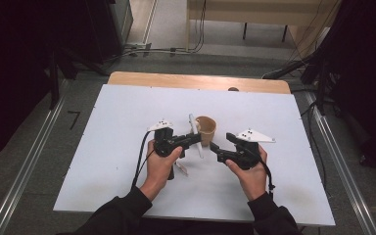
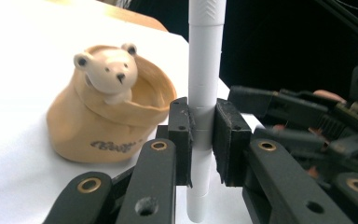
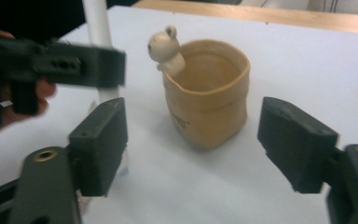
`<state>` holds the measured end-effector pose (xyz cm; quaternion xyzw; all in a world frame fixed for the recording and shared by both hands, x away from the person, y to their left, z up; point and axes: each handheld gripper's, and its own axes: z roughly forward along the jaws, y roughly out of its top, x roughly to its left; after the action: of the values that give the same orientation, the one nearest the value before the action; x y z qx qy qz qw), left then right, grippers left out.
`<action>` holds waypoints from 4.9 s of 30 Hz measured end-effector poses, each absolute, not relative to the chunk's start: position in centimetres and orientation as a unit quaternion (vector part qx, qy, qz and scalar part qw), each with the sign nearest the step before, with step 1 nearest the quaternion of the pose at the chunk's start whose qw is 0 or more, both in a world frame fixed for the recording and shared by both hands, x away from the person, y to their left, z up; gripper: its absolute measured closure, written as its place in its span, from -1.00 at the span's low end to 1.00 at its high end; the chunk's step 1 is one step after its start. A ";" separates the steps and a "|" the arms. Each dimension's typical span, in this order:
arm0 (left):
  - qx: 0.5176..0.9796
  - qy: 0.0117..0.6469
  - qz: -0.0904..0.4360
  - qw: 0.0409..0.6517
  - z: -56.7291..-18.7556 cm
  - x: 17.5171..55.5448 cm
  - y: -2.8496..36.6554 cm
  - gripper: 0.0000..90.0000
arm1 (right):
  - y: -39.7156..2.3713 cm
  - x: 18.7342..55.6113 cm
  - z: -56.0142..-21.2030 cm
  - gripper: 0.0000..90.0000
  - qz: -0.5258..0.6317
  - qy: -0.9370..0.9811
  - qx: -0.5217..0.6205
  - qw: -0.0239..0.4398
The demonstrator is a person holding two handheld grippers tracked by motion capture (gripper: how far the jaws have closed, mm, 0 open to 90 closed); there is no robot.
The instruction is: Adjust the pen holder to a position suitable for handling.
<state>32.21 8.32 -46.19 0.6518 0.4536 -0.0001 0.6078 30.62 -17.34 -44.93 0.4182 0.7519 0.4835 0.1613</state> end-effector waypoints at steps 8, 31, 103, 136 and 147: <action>0.641 0.458 0.003 0.616 -45.6 32.9 8.9 0.77 | -17.9 30.7 -45.7 -0.62 0.462 0.756 0.434 0.162; 0.623 0.471 -0.001 0.625 -44.3 35.5 8.1 0.77 | -18.1 31.0 -46.1 -0.59 0.455 0.753 0.447 0.159; 0.633 0.490 0.084 0.593 -46.4 38.8 8.2 0.09 | -18.1 31.1 -46.6 -0.58 0.450 0.756 0.451 0.151; 0.607 0.484 0.092 0.624 -45.6 32.8 12.9 -0.54 | -19.3 30.6 -46.6 -0.60 0.446 0.745 0.465 0.170; 0.612 0.502 0.103 0.603 -46.5 32.3 14.5 -0.62 | -20.3 30.3 -46.6 -0.60 0.442 0.741 0.472 0.180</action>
<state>32.29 14.53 -46.48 0.6117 0.5018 0.1033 0.6028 30.27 -20.33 -46.58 0.4724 0.7409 0.4421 0.1800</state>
